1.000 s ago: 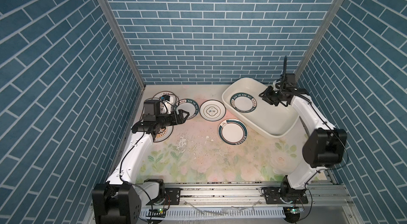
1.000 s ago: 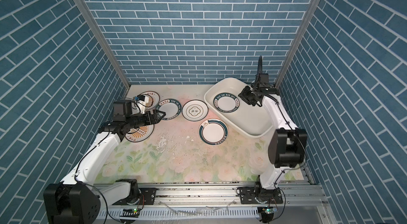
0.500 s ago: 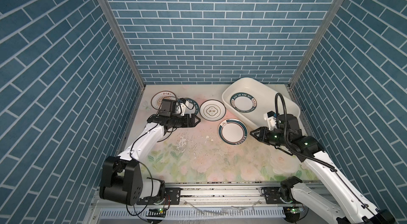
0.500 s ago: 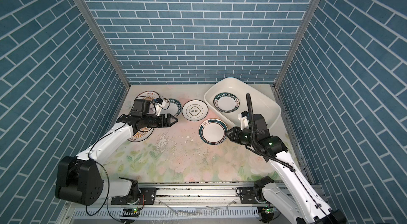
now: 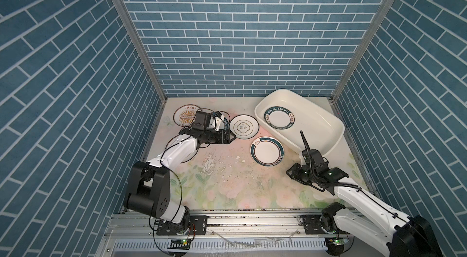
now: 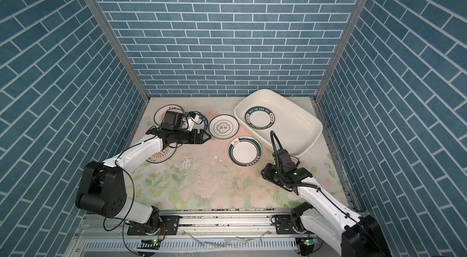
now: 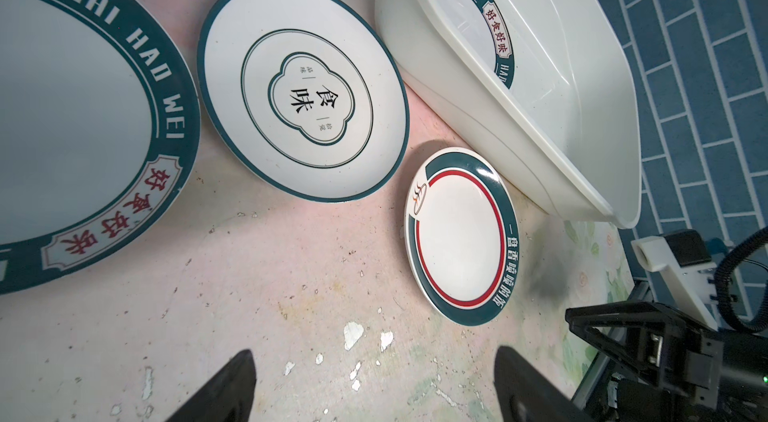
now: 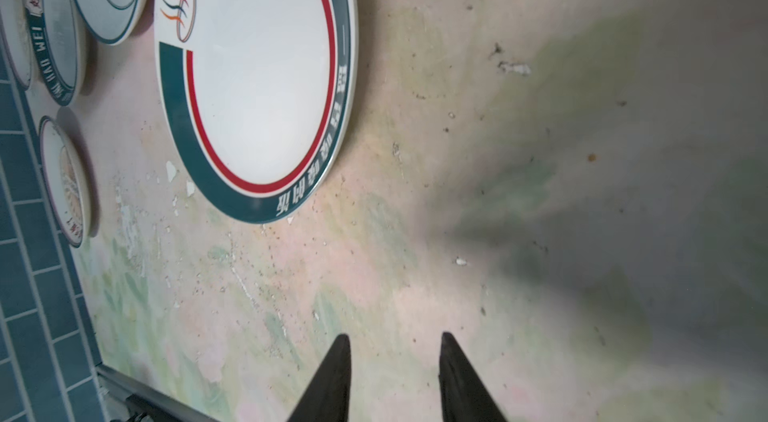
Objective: Place the plates into the plastic bin on the countertop
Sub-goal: Move the plate to the center of the table.
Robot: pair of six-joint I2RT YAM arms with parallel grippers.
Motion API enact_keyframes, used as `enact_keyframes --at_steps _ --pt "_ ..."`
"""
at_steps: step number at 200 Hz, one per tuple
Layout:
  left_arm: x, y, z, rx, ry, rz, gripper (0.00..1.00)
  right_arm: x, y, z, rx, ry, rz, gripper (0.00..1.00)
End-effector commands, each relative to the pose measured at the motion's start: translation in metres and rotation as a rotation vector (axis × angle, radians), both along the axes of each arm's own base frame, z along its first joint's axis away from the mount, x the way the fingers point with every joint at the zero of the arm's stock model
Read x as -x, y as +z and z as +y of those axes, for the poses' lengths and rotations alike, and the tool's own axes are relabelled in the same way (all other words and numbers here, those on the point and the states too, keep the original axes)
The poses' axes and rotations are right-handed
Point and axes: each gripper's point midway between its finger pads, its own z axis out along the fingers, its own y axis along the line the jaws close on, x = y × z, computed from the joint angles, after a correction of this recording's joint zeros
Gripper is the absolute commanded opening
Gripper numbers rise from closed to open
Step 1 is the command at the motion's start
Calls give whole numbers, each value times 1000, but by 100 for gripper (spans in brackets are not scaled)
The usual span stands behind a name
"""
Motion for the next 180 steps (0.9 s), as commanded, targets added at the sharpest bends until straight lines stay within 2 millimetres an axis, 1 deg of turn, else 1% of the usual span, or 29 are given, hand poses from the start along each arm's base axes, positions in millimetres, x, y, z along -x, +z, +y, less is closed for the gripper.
enact_keyframes --at_steps 1,40,64,81,98,126,159,180 --pt "-1 6 -4 5 -4 -34 91 -35 8 -1 37 -74 -126 37" --pt "5 0 -4 1 -4 -39 91 -60 -2 7 55 -93 -170 37" --pt "3 -1 -6 -6 -15 -47 91 -72 -6 15 45 -88 -191 37" --pt "-2 -1 -11 -5 -29 -53 91 -78 -8 19 42 -87 -198 37" --pt "-6 -2 -21 3 -46 -57 91 -82 -8 20 37 -94 -211 38" --pt "-8 -11 -41 8 -84 -54 91 -84 -7 22 21 -113 -212 39" --pt "-4 -29 -61 9 -118 -29 91 -86 -8 25 19 -114 -202 39" --pt "-2 -39 -70 6 -121 -19 91 -87 -14 27 19 -120 -180 39"
